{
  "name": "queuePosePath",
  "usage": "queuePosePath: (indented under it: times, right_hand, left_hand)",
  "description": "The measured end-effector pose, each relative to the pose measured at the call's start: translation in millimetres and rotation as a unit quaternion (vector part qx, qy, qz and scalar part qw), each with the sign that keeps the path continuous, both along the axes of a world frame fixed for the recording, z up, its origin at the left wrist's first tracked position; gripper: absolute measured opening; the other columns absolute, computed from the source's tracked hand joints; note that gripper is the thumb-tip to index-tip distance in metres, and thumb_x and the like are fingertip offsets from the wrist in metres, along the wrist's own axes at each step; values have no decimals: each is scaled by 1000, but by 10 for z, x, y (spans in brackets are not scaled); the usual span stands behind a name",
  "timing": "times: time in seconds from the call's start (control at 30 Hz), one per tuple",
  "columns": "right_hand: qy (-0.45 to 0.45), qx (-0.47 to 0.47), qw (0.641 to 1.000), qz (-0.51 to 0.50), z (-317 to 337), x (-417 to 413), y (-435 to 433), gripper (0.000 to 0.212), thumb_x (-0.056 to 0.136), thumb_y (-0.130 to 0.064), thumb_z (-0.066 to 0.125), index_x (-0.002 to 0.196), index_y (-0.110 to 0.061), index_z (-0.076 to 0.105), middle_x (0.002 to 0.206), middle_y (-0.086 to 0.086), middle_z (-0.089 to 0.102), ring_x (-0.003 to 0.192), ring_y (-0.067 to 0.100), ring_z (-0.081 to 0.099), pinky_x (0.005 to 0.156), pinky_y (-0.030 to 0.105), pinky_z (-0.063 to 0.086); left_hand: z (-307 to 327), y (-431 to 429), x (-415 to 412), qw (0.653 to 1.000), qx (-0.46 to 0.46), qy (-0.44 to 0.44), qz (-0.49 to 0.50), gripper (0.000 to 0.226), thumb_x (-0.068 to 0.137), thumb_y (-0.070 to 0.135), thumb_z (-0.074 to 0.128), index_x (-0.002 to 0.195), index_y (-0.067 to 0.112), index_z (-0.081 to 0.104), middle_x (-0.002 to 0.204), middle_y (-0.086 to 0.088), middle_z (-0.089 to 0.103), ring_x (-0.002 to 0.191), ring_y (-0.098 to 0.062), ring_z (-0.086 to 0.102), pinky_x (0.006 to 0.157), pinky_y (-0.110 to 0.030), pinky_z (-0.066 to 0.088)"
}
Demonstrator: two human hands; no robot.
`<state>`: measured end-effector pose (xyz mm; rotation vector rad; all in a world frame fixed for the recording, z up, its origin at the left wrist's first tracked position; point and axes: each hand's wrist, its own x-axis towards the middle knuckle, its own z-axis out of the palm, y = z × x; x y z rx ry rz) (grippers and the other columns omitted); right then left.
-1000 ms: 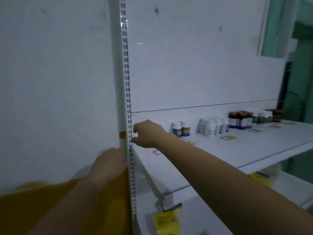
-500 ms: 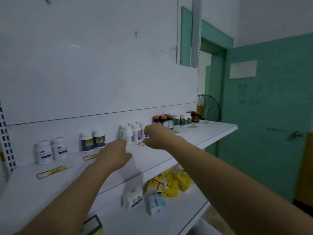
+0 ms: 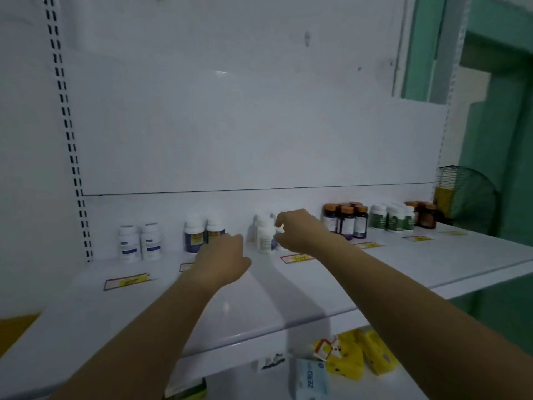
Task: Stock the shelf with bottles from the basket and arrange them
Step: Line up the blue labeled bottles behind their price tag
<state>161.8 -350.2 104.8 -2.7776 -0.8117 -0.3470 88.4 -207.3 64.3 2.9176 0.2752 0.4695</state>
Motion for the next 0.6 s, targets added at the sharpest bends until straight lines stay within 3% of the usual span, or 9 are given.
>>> queuePosePath:
  times: [0.1,0.33,0.4,0.47,0.53,0.6]
  right_hand:
    - [8,5,999,42,-84,100,352,33,92,-21,50,121,-8,57,121,11,59,105,26,58,89,35,51]
    - [3,9,993,115,-208,367,1094,32,95,-22,48,124,-9,54,123,13,57,108,27,56,88,34,48]
    - [-3,8,992,126,-244,440,1271,35,96,-24,48,126,-8,52,124,13,55,112,28,53,91,36,47]
    - [-15,8,991,134,-266,543,1454,37,97,-26,46,130,-8,48,127,14,51,116,29,48,95,37,45]
    - [-33,10,990,140,-276,659,1645,39,99,-28,42,132,-9,45,129,14,48,119,30,46,97,38,43]
    - [-48,3,988,146,-297,752,1828,39,100,-29,40,134,-10,43,130,14,47,118,31,45,96,38,40]
  left_hand:
    - [-90,289,5,999,-7,-14,31,29,92,29,50,116,11,52,112,-8,59,97,-24,59,84,-35,50]
    - [-393,666,35,992,25,15,122,48,95,48,38,125,11,48,128,-8,51,115,-25,49,93,-33,39]
    - [-534,667,30,989,-6,65,135,69,93,60,32,140,9,35,145,-10,37,133,-25,35,107,-36,31]
    - [-673,644,12,984,-28,112,138,84,91,66,24,150,8,11,159,-9,9,146,-22,8,118,-38,10]
    - [-763,646,9,980,-33,137,138,86,90,68,18,151,9,-2,159,-7,-7,147,-18,-6,118,-37,-1]
    - [-774,664,20,979,-28,145,139,86,90,68,15,150,10,-6,159,-6,-10,146,-17,-9,118,-36,-4]
